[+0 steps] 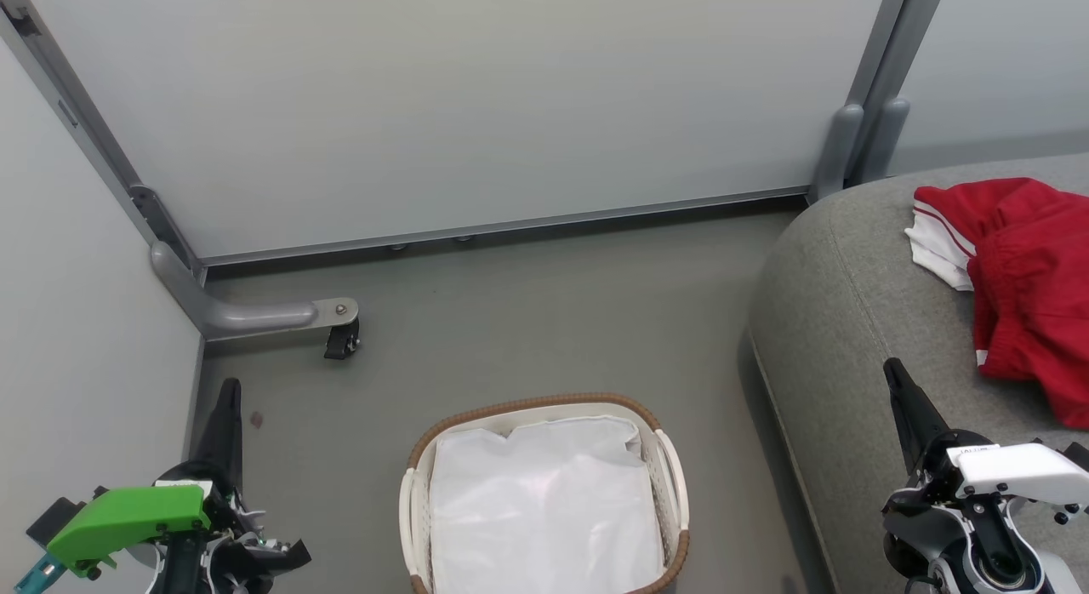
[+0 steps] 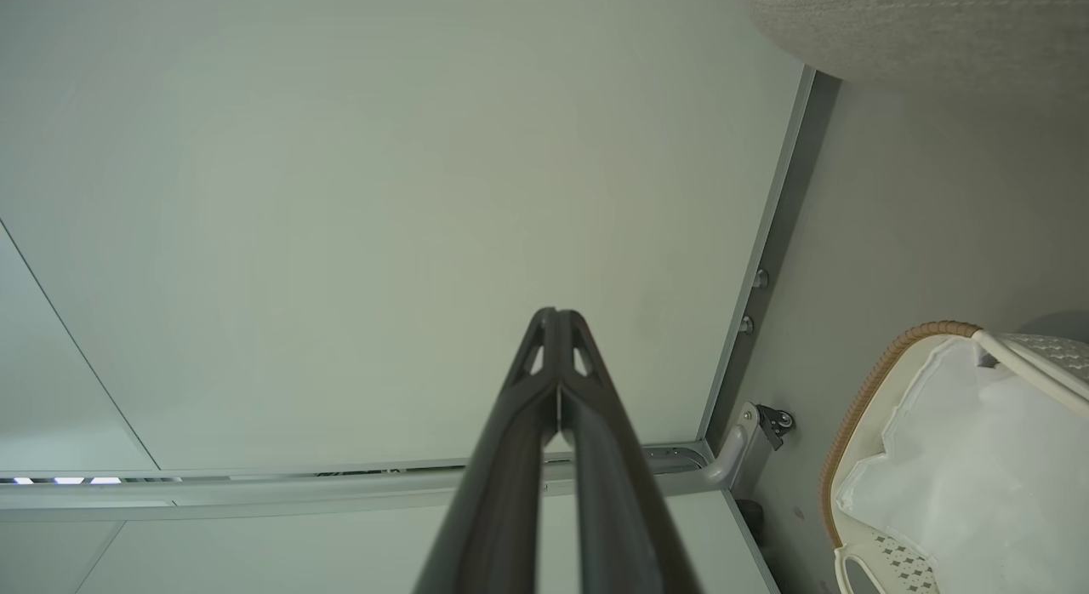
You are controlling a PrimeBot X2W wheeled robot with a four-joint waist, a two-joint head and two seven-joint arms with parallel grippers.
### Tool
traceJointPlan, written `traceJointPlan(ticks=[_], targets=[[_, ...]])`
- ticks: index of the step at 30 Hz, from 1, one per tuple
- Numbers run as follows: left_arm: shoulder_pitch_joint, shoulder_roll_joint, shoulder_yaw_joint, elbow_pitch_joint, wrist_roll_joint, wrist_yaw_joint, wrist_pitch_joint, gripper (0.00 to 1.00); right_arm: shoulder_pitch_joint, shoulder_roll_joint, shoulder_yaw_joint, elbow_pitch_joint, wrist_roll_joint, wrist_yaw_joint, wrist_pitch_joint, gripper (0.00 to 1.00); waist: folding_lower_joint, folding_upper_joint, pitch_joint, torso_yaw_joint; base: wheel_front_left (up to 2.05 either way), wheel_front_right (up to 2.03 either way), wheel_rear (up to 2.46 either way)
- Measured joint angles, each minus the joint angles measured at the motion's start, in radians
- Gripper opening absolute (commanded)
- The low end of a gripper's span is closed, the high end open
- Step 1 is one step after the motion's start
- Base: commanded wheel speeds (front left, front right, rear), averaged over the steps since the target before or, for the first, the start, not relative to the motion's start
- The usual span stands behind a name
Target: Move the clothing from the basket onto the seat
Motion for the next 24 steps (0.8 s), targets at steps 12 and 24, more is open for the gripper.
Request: traceJointPlan(ticks=[12, 24], targets=[[0.0, 0.0, 0.0, 0.0, 0.0, 0.0, 0.0, 0.0, 0.0, 0.0, 0.0, 0.0, 0.0, 0.0, 0.0, 0.0, 0.0, 0.0, 0.0, 0.0, 0.0, 0.0, 0.0], [0.0, 0.0, 0.0, 0.0, 0.0, 0.0, 0.0, 0.0, 0.0, 0.0, 0.0, 0.0, 0.0, 0.0, 0.0, 0.0, 0.0, 0.0, 0.0, 0.0, 0.0, 0.0, 0.0]])
